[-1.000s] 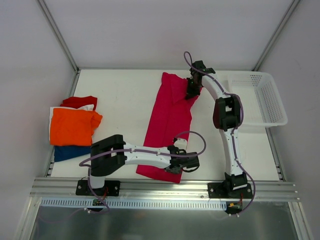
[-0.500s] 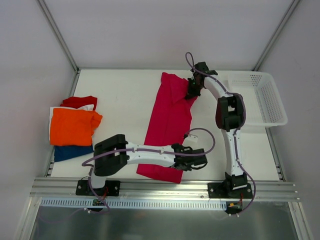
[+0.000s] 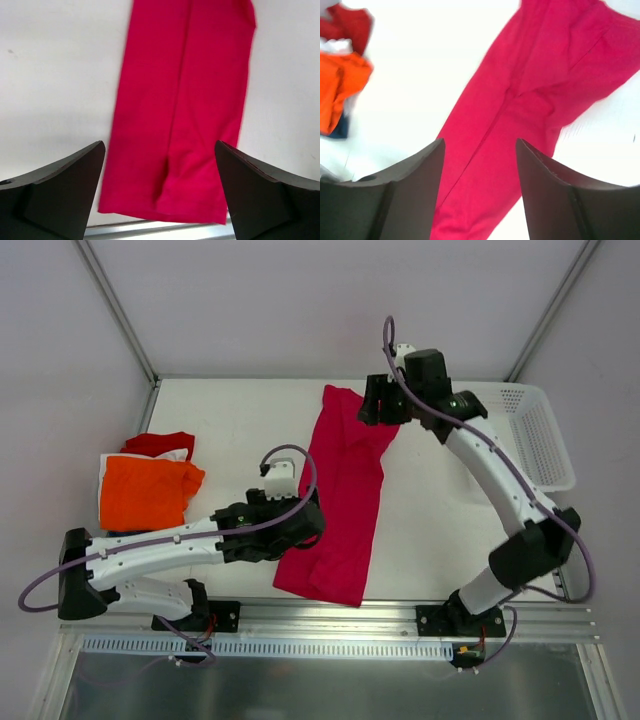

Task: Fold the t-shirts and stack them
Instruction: Fold the tshirt

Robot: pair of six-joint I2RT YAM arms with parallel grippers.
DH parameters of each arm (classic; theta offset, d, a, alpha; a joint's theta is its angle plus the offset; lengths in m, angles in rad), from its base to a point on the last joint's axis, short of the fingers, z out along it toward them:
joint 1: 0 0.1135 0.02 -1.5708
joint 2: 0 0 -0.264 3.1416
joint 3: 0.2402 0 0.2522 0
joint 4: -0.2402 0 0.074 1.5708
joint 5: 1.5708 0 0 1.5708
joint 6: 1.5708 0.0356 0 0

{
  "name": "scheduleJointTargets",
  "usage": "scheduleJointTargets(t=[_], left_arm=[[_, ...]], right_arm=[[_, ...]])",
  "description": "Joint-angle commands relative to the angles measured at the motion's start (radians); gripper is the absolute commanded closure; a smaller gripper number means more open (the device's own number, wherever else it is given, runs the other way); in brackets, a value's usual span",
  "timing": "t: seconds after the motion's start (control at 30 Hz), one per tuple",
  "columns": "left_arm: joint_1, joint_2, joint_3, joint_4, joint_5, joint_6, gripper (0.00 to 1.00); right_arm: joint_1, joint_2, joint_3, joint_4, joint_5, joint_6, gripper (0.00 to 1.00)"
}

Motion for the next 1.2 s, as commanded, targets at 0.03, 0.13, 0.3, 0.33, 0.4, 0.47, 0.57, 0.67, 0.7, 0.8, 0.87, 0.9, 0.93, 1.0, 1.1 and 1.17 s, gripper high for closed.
scheduleJointTargets(t=[0.03, 0.13, 0.3, 0.33, 0.4, 0.47, 0.57, 0.67, 0.7, 0.8, 0.87, 0.9, 0.93, 1.0, 1.1, 1.17], left_arm=[[0.062, -0.053, -0.103, -0.062, -0.024, -0.031, 0.06], [0.065, -0.058, -0.135, -0.063, 0.001, -0.040, 0.06], [0.065, -0.052, -0.177, -0.065, 0.041, -0.069, 0.07], [0.065, -0.052, -0.183, -0.065, 0.050, -0.077, 0.07], [0.065, -0.057, -0.201, -0.065, 0.058, -0.086, 0.07], [0.065, -0.067, -0.212, -0.066, 0.070, -0.095, 0.07], [0.065, -0.083, -0.240, -0.065, 0.079, -0.115, 0.07], [0.065, -0.103, -0.266, -0.070, 0.087, -0.131, 0.08], [0.065, -0.109, -0.277, -0.073, 0.087, -0.135, 0.07], [0.065, -0.112, -0.286, -0.080, 0.088, -0.157, 0.08], [0.065, -0.112, -0.289, -0.100, 0.081, -0.177, 0.08], [0.065, -0.112, -0.289, -0.112, 0.076, -0.190, 0.07], [0.065, -0.112, -0.287, -0.128, 0.061, -0.218, 0.07], [0.065, -0.124, -0.283, -0.187, 0.046, -0.250, 0.05], [0.058, -0.164, -0.283, -0.334, 0.001, -0.391, 0.05], [0.053, -0.208, -0.289, -0.410, -0.030, -0.505, 0.04]], right_arm=[[0.130, -0.167, -0.258, -0.025, 0.172, 0.022, 0.41], [0.237, -0.227, -0.496, 0.033, 0.261, 0.098, 0.45], [0.452, -0.256, -0.665, 0.096, 0.370, 0.215, 0.51], [0.483, -0.253, -0.681, 0.105, 0.388, 0.252, 0.51], [0.564, -0.244, -0.708, 0.112, 0.425, 0.284, 0.52], [0.639, -0.233, -0.721, 0.101, 0.474, 0.335, 0.53], [0.742, -0.227, -0.728, 0.073, 0.545, 0.401, 0.53], [0.841, -0.232, -0.745, 0.064, 0.566, 0.458, 0.54], [0.868, -0.233, -0.751, 0.061, 0.586, 0.502, 0.53], [0.963, -0.215, -0.761, 0.058, 0.620, 0.596, 0.54], [1.015, -0.196, -0.771, 0.108, 0.617, 0.622, 0.53], [1.027, -0.184, -0.771, 0.127, 0.614, 0.633, 0.53], [1.038, -0.151, -0.767, 0.159, 0.612, 0.636, 0.53], [1.057, -0.115, -0.727, 0.172, 0.603, 0.634, 0.54], [1.087, -0.060, -0.650, 0.181, 0.608, 0.625, 0.53], [1.098, -0.026, -0.601, 0.178, 0.612, 0.614, 0.53]])
